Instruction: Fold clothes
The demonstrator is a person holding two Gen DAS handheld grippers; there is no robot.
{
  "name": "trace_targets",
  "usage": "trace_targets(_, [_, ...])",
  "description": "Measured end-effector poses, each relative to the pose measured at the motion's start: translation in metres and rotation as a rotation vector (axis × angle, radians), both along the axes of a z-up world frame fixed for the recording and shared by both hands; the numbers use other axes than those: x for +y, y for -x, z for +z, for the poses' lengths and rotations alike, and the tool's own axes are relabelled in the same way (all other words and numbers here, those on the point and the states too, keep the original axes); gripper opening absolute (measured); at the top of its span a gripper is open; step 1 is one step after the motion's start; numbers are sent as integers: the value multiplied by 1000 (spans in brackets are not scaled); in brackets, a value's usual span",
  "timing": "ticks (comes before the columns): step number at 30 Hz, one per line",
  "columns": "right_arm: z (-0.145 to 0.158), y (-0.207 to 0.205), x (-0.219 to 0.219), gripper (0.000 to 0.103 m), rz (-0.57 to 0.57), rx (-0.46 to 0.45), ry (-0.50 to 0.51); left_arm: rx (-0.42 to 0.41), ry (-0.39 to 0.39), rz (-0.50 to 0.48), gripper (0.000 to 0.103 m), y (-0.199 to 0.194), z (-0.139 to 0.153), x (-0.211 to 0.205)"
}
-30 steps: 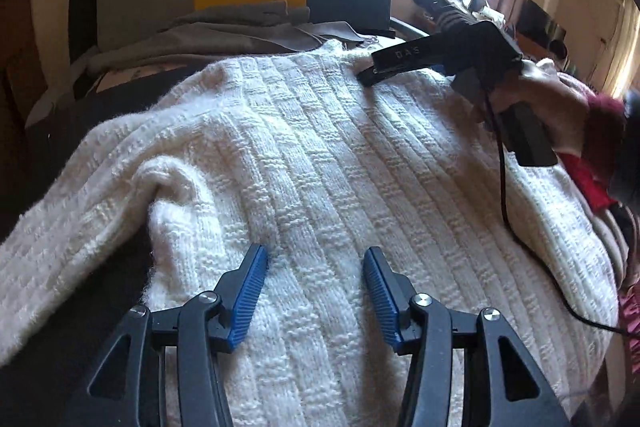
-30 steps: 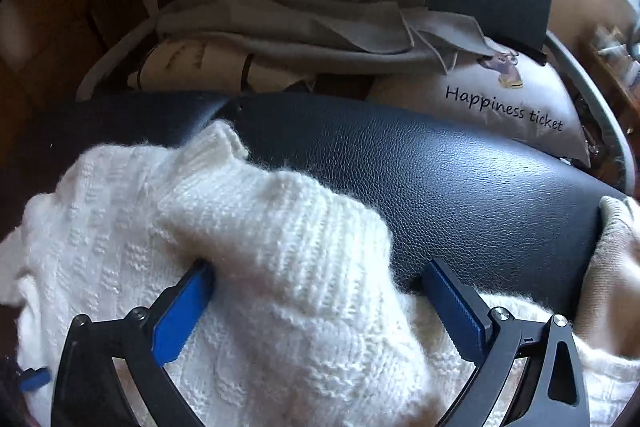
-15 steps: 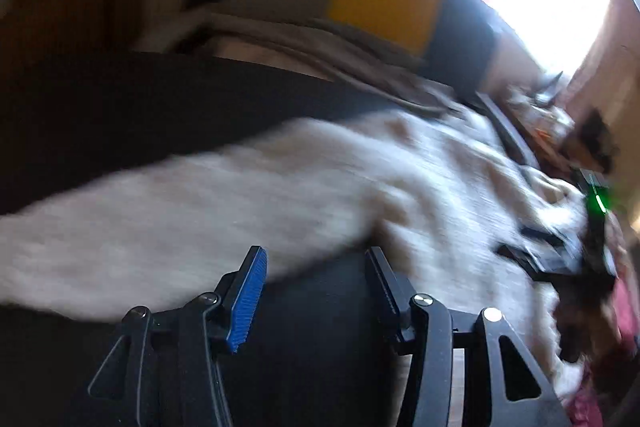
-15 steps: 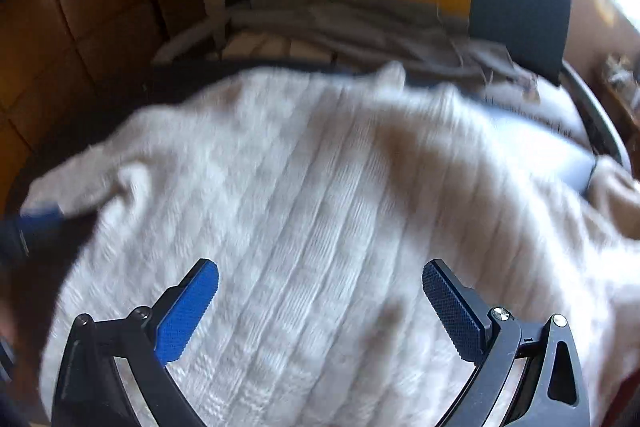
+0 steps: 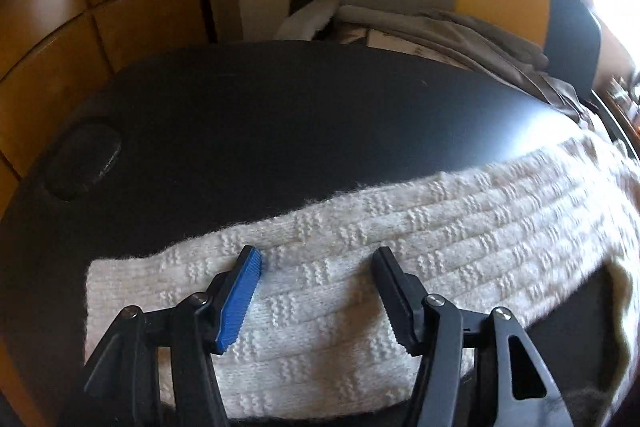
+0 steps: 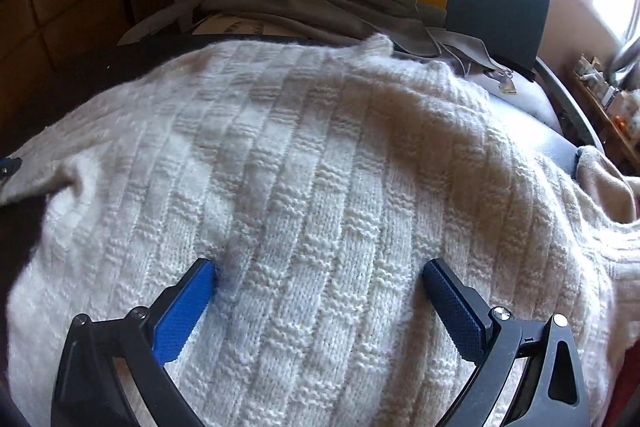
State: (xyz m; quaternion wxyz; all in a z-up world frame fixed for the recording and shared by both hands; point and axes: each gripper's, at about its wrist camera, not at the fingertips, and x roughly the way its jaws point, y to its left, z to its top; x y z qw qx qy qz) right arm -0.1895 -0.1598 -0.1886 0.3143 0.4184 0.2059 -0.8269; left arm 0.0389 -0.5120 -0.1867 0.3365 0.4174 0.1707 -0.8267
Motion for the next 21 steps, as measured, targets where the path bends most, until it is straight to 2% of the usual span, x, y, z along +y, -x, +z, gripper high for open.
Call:
trace_targets(3, [0,1,-1,103,-13,1,4,-21,17,-7,63,6,-1,-3])
trace_targets(5, [0,2,-4,103,-24,0,11,-57,11,7,63,12,6,-13])
trace_targets(6, [-1,3,-6,103,-29,-2,17,-44,11,-9,63,16,13,-6])
trace_targets(7, [0,4,-7,103,-33,-5,24,-8,14,-42,58,21,24,9])
trace_targets(12, [0,4,-17,103,-34,-12,58,171,28,-205,60,45,74,84])
trace_targets(13, [0,3,-19,103,-29,-13,63,187,29,-274,60,55,78,109])
trace_targets(17, [0,-5,-20,103,18,-22,81,156,-13,-522,60,90,58,196])
trace_targets(20, [0,-14,-18,103,62,-31,95,53,-77,-536,60,88,23,229])
trace_targets(21, [0,-18,-18,103,82,-32,96,50,-77,-521,60,80,14,234])
